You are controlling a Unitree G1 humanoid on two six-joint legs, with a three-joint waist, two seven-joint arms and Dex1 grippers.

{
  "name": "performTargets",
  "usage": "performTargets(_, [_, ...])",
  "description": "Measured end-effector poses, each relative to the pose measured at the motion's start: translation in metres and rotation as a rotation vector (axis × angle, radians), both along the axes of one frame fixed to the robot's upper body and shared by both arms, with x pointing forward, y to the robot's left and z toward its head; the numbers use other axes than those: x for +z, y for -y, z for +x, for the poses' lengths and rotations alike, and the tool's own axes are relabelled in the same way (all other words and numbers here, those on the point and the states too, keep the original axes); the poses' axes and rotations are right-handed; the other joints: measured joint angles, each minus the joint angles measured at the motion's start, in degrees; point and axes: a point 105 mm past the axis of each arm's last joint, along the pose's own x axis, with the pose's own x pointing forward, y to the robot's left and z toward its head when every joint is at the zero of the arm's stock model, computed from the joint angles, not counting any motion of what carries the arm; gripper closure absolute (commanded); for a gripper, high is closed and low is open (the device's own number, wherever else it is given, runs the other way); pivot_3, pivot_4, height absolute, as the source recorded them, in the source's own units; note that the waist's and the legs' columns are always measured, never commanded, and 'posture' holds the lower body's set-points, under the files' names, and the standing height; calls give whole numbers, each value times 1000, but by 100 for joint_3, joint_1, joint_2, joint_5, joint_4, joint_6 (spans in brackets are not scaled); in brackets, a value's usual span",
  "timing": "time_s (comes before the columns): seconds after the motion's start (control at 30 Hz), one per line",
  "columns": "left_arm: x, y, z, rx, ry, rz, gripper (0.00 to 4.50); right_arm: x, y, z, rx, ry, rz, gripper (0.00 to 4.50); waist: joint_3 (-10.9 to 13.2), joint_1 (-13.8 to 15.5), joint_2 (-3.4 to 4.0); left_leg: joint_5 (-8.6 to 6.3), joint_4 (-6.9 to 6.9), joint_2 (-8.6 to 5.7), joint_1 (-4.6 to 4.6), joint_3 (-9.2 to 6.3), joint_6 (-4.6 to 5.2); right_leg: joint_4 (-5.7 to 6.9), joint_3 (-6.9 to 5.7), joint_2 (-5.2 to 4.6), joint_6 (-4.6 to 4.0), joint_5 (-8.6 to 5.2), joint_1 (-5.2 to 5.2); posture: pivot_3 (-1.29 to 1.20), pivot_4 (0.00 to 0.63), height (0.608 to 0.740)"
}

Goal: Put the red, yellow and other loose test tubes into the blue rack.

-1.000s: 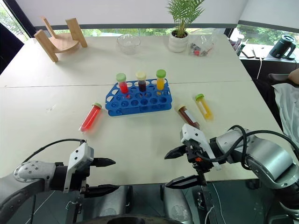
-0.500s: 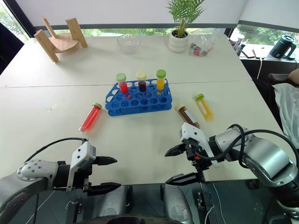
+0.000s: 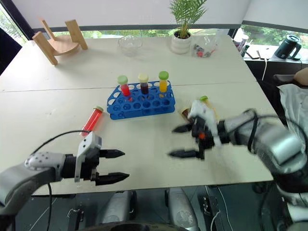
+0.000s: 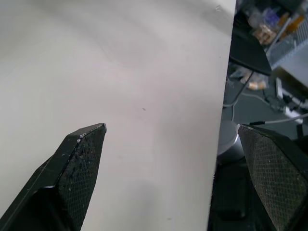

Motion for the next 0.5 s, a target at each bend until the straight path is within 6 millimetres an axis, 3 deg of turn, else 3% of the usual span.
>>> performTargets(0.1, [38, -4, 14, -62, 95, -2, 19, 24, 22, 38, -177, 77, -105, 0, 1, 34, -1, -1, -9, -1, -15, 0, 0, -2, -4, -3, 9, 0, -16, 0, 150, 740])
performTargets(0.2, [78, -15, 33, -93, 282, 87, 19, 21, 72, 83, -431, 43, -346, 0, 3, 19, 0, -1, -15, -6, -27, 14, 0, -16, 2, -8, 4, -2, -30, 0, 150, 740])
performTargets(0.27, [94, -15, 41, -99, 380, 109, 19, 9, 99, 99, -552, -48, -444, 0, 2, -4, 2, -4, -20, -7, -26, 22, 6, -19, 9, -9, 22, 7, -31, 0, 150, 740])
performTargets(0.4, [82, -6, 44, -121, 372, 109, 19, -24, 102, 115, -609, -244, -486, 0, 3, -94, 6, -16, -25, 2, -57, 30, 26, 4, 16, -1, 30, 9, -85, 0, 150, 740])
performTargets(0.5, [76, -4, 44, -101, 369, 106, 19, -34, 98, 118, -634, -347, -477, 0, 6, -137, 12, -7, -21, 4, -117, 24, 13, 34, 14, 1, 27, 8, -152, 0, 150, 740])
